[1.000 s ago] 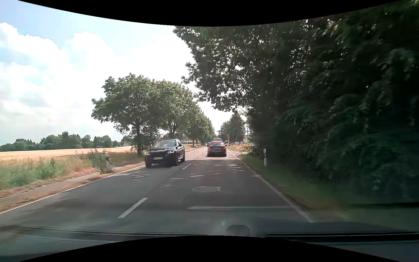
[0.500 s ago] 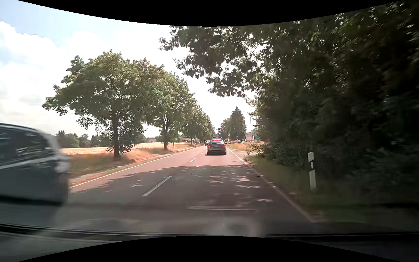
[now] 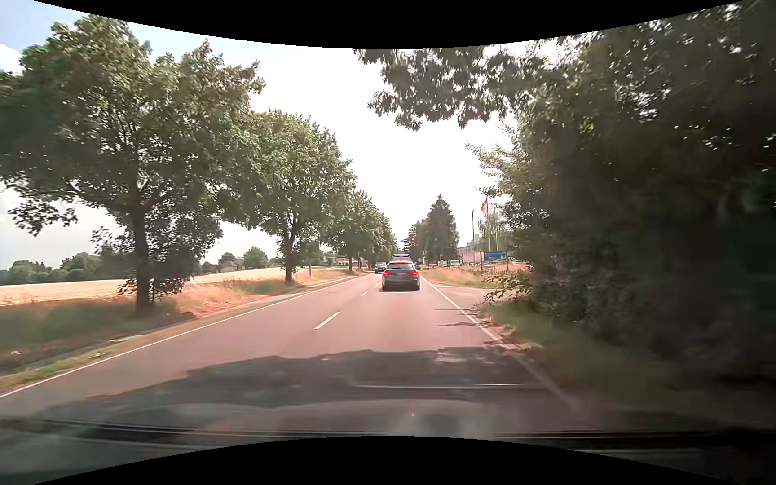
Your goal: Follow the waypoints while adhering to traffic rules and regulations
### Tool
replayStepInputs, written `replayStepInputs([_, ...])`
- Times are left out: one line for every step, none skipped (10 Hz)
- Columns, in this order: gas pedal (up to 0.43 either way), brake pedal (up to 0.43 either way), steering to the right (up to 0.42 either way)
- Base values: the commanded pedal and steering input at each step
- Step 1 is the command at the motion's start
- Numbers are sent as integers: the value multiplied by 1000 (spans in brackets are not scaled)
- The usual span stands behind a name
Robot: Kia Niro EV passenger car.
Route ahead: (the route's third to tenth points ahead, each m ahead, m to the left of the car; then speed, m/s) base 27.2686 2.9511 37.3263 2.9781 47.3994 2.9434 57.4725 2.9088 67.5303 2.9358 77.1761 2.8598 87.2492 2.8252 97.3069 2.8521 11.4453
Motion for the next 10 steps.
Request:
replayStepInputs([87,0,-3])
replayStepInputs([79,0,-2])
replayStepInputs([79,0,-3])
replayStepInputs([79,0,-2])
replayStepInputs([79,0,-3])
replayStepInputs([79,0,-3])
replayStepInputs([47,0,-2])
replayStepInputs([0,0,-3])
replayStepInputs([0,0,-2])
replayStepInputs([0,0,-2])
